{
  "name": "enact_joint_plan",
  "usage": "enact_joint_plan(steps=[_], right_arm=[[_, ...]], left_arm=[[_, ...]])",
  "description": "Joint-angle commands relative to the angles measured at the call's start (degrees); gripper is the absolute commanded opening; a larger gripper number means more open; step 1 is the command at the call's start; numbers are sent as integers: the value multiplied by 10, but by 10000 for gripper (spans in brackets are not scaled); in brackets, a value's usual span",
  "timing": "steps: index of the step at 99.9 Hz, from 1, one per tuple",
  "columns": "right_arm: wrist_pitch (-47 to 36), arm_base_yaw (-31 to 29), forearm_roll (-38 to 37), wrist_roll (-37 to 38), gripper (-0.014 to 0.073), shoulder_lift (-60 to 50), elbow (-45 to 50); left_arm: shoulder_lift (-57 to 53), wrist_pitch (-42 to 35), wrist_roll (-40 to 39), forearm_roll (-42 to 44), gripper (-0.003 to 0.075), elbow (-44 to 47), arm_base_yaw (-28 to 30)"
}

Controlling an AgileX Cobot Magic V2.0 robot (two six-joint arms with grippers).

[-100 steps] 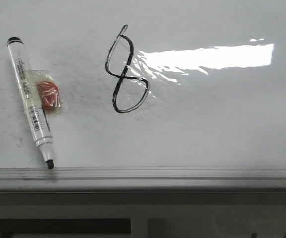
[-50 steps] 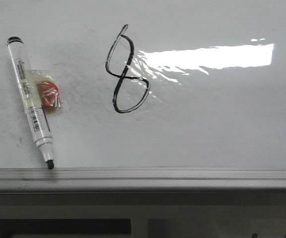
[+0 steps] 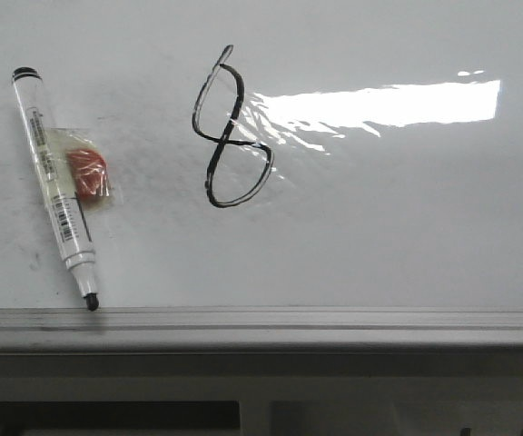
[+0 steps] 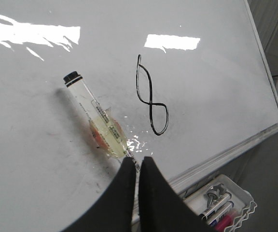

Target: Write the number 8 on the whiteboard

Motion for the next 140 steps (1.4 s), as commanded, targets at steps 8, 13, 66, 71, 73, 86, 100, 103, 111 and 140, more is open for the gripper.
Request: enact_joint_plan(steps=[8, 13, 66, 71, 73, 86, 100, 103, 111, 140], right_arm=[[-43, -2, -8, -4, -64, 1, -14], [-43, -2, -8, -4, -64, 1, -14], [-43, -2, -8, -4, -64, 1, -14], [-43, -2, -8, -4, -64, 1, -14], [-43, -2, -8, -4, -64, 1, -14], [-43, -2, -8, -4, -64, 1, -14], [-43, -2, -8, -4, -64, 1, -14], [-43, -2, -8, -4, -64, 1, -14], [-43, -2, -8, -4, -64, 1, -14], [-43, -2, -8, -4, -64, 1, -14]], left_arm=[[-6, -50, -1, 5, -20, 14, 17], [-20, -48, -1, 12, -20, 31, 33], [-174, 178, 16, 69, -20, 47, 416], [-174, 205, 39, 69, -20, 47, 438], [-174, 212, 50, 67, -20, 47, 444], [-174, 230, 76, 64, -20, 47, 446], [-174, 229, 76, 64, -20, 47, 446], [-174, 229, 76, 64, -20, 47, 446], [-173, 229, 76, 64, -20, 47, 446], [-173, 229, 76, 64, -20, 47, 446]])
